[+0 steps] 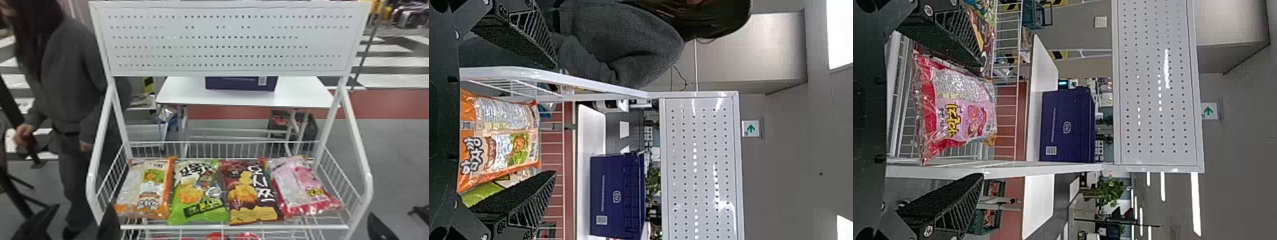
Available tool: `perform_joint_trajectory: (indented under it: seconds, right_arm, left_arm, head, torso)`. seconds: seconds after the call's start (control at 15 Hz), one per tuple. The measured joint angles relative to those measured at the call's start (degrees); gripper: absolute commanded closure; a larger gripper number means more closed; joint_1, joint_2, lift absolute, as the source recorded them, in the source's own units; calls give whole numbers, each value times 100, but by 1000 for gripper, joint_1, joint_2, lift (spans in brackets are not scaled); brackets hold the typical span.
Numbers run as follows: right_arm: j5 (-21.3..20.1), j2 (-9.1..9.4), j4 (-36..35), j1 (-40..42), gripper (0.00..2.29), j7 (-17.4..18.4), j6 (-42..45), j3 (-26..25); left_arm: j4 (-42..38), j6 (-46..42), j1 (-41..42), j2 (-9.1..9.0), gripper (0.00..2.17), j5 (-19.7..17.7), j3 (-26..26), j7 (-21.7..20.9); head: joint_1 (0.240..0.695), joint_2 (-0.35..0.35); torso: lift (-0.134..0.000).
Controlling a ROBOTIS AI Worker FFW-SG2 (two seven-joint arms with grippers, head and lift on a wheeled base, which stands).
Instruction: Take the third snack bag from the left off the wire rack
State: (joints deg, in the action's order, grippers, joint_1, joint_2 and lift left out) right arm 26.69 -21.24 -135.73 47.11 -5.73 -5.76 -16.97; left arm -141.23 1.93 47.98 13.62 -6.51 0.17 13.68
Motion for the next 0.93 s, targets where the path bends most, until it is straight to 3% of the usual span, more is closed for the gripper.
perform_joint_trajectory:
  seconds: [0.67, 0.8, 0.93]
  right_arm:
    - [-3, -21, 91, -114, 110, 67, 6, 69]
    - [-85, -27, 365, -491, 110, 163, 26, 390]
    - [-409, -11, 882, -1314, 110, 260, -117, 1063]
  left_arm:
    - [15, 25, -35, 2, 137, 0, 0, -7]
    - [25, 30, -45, -5, 137, 1, -11, -7]
    - [64, 35, -67, -5, 137, 18, -54, -17]
  head:
    - [499, 0]
    - [499, 0]
    - [499, 0]
  torso:
    - [0]
    - [0]
    - [0]
